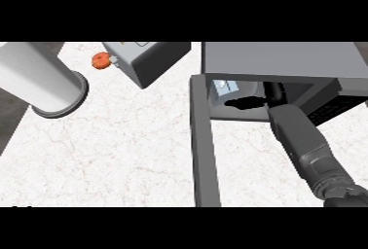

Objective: Pick up the milk, place it into the microwave and close the microwave

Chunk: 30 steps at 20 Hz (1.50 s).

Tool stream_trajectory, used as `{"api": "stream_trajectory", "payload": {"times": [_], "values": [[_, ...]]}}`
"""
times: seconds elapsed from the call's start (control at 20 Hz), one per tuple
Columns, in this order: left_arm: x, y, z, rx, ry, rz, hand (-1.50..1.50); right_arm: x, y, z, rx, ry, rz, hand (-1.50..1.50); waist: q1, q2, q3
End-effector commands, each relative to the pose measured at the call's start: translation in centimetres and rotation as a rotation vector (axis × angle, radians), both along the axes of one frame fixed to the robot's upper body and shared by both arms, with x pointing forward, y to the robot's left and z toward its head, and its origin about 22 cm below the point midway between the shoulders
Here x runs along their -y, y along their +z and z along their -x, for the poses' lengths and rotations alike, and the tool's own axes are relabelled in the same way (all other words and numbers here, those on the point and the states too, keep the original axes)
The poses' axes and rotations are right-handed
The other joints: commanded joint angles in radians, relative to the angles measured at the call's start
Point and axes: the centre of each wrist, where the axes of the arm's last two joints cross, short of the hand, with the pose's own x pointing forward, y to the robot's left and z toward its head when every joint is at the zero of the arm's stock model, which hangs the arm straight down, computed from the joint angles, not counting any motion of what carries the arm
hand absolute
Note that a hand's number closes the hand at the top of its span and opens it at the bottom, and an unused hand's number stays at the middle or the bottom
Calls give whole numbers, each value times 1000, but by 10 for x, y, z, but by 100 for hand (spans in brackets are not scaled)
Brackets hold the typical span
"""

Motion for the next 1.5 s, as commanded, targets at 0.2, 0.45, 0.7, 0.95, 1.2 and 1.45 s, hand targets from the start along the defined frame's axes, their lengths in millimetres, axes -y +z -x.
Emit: {"api": "stream_trajectory", "payload": {"times": [0.2, 0.45, 0.7, 0.95, 1.2, 1.45], "values": [[28, -6, -12, -15, -46, -53, -150, -6, -42, 31, -25, 85, -96, -150, -46, -22, -2], [47, -1, -28, -30, -107, -51, -150, 2, -59, 49, -77, 133, -126, -150, -70, -29, -4], [74, 3, -52, -68, -183, -55, -150, 25, -74, 74, -89, 149, -184, -150, -95, -31, -4], [78, 18, -61, -94, -241, -143, 150, 37, -89, 112, -57, 155, -202, -150, -102, -32, -4], [98, 1, -91, -104, -252, -168, 150, 70, -79, 149, -53, 140, -215, -150, -102, -29, -5], [119, -8, -134, -136, -309, -285, 150, 87, -70, 192, -25, 60, -181, -150, -97, -20, -4]]}}
